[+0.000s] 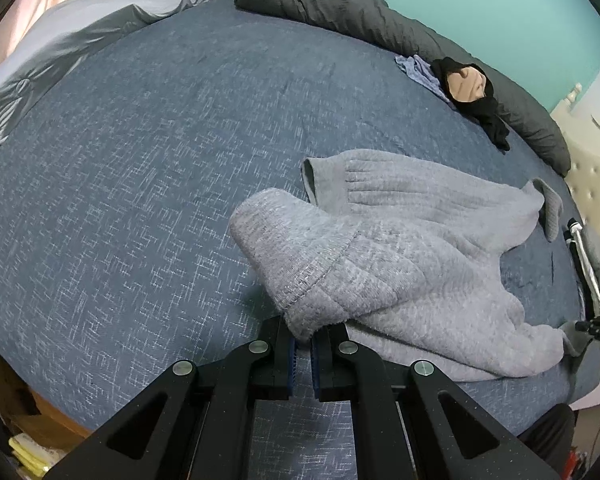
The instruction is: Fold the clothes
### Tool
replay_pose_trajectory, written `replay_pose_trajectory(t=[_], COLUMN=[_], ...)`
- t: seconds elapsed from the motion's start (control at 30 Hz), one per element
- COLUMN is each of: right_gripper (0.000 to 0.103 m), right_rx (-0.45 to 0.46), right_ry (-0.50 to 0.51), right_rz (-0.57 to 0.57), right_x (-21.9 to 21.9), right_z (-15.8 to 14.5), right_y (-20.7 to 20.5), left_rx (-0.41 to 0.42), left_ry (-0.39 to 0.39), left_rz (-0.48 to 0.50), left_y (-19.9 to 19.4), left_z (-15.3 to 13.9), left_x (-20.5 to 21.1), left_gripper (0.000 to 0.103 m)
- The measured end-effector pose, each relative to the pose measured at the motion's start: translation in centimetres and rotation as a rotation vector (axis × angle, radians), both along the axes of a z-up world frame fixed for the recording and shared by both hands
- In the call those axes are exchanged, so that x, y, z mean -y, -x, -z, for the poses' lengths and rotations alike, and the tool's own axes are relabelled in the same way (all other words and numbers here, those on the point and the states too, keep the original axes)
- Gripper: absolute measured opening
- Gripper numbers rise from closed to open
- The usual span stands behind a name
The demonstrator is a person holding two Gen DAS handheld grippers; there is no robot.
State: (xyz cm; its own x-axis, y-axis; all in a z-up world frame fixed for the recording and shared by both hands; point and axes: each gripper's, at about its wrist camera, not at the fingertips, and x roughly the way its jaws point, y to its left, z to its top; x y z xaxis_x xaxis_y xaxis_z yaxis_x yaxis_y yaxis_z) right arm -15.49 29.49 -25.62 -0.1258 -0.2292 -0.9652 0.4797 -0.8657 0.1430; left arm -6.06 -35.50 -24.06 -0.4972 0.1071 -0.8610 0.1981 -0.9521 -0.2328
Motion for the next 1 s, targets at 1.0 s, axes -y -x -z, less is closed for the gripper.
replay_pose_trajectory(t=[1.0], right_gripper=[0.006], right_rx=[-0.235], right_ry=[-0.064], right_rz=[0.079], right_x=[0.1], right_z=[-3.5], right_y=[6.7], left_rx=[0.013], left_ry=[0.003], left_rz=[0.023], left_y=[0.1], left_z=[0.7], left_x=[-0.1], left_gripper=[0.005])
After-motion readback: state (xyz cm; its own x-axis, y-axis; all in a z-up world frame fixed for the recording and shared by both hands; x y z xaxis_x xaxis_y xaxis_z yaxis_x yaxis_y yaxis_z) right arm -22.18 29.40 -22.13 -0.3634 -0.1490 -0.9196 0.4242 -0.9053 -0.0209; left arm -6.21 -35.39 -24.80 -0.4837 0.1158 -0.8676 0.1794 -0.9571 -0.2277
